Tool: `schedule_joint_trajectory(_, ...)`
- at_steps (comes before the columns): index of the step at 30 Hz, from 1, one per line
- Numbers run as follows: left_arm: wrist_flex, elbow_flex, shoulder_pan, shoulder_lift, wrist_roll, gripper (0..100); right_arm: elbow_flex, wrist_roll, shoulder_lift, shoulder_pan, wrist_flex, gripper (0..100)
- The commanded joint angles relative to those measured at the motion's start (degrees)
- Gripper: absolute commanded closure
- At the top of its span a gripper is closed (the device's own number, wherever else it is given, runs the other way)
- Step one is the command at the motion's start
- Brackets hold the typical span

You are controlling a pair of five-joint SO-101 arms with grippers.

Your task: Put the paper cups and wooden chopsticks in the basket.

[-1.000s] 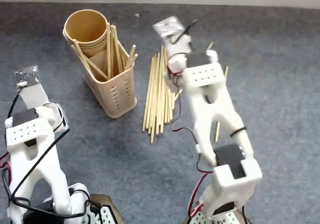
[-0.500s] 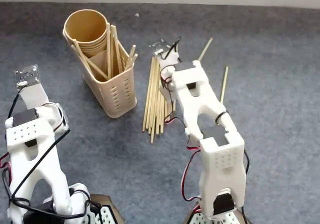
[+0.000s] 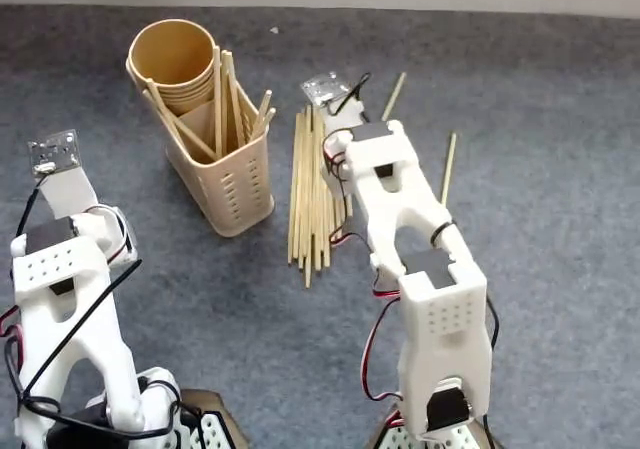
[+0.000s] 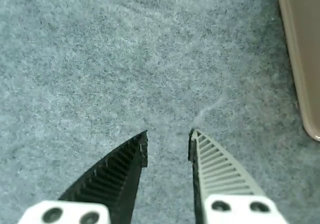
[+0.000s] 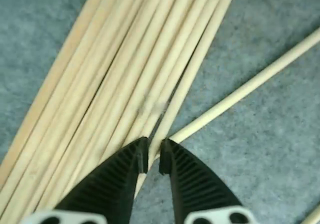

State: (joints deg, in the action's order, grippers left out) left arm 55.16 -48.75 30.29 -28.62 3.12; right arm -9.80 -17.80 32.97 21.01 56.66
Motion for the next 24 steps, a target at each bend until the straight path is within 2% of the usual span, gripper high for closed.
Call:
schedule_joint_trajectory(1, -0.5, 0.1, -0.7, -0.6, 0.6, 83, -1.3, 0.1, -0.2, 0.9, 3.3, 99.5)
schedule_joint_trajectory(6, -0.5, 0.1, -0.7, -0.5, 0.6, 83, -8.4, 7.2, -4.9, -0.5, 17.1, 99.2)
schedule_joint_trajectory(8, -0.5, 0.1, -0.7, -0.5, 0.6, 83, -10.7, 7.3, -7.7, -0.7, 20.3, 99.2)
schedule_joint_trajectory(13, -0.6, 0.1, -0.7, -0.5, 0.6, 83, -13.8, 9.9, -18.6, -0.4, 20.8, 99.2)
schedule_joint_trajectory(17, -0.5, 0.1, -0.7, -0.5, 0.6, 83, -16.8, 12.7, -33.0, -0.4, 20.6, 99.2)
schedule_joint_trajectory(24, -0.5, 0.0, -2.1, -0.5, 0.6, 83, -15.6, 13.5, -56.2, 5.1, 16.0, 99.2)
